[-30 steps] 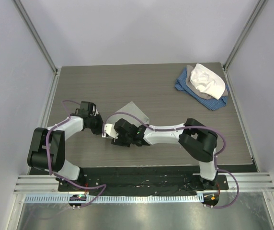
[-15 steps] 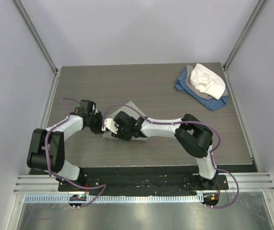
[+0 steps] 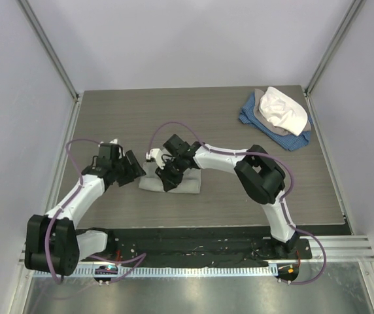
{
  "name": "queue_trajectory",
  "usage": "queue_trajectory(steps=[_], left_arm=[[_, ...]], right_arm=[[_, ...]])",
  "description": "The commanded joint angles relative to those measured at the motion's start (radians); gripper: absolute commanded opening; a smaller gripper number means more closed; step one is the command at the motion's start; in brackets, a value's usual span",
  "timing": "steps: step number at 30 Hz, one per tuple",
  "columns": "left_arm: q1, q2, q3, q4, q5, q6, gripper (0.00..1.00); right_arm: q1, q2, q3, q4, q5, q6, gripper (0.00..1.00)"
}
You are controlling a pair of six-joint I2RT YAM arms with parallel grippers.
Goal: Fold the napkin, place the utensils inside, and roll it up
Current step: Roll the napkin with the utensil
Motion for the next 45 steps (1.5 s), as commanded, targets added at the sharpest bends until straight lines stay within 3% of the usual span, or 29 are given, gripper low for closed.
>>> queue_trajectory(steps=[1,6,15,18,22,30,36,40,45], left_arm=[[0.000,-0.056,-0.084,0.092,0.038,-0.056,0.63],[0.000,-0.058,-0.133,0.114,0.057,-0.073,0.62],[0.000,-0.027,-0.199,0.178,0.094,-0.106,0.54],[-0.001,0.004,-0.213,0.203,0.098,-0.110,0.45],[0.000,0.034,-0.210,0.203,0.083,-0.103,0.26],[0.000,0.111,-0.173,0.183,0.112,-0.080,0.02],[-0.001,0.153,-0.131,0.145,0.123,-0.063,0.00],[0.000,0.174,-0.103,0.103,0.123,-0.053,0.00],[0.000,0.188,-0.077,0.088,0.128,-0.047,0.00]], right_arm=[[-0.011,0.095,0.032,-0.232,-0.219,0.052,0.25],[-0.042,0.134,0.078,-0.278,-0.299,0.078,0.25],[-0.065,0.201,0.141,-0.319,-0.310,0.104,0.24],[-0.069,0.207,0.153,-0.319,-0.305,0.116,0.24],[-0.070,0.180,0.172,-0.312,-0.267,0.127,0.30],[-0.059,-0.003,0.176,-0.262,-0.045,0.141,0.52],[0.036,-0.220,-0.041,-0.022,0.236,0.070,0.78],[0.172,-0.303,-0.222,0.183,0.524,-0.045,0.83],[0.236,-0.284,-0.275,0.279,0.627,-0.102,0.84]])
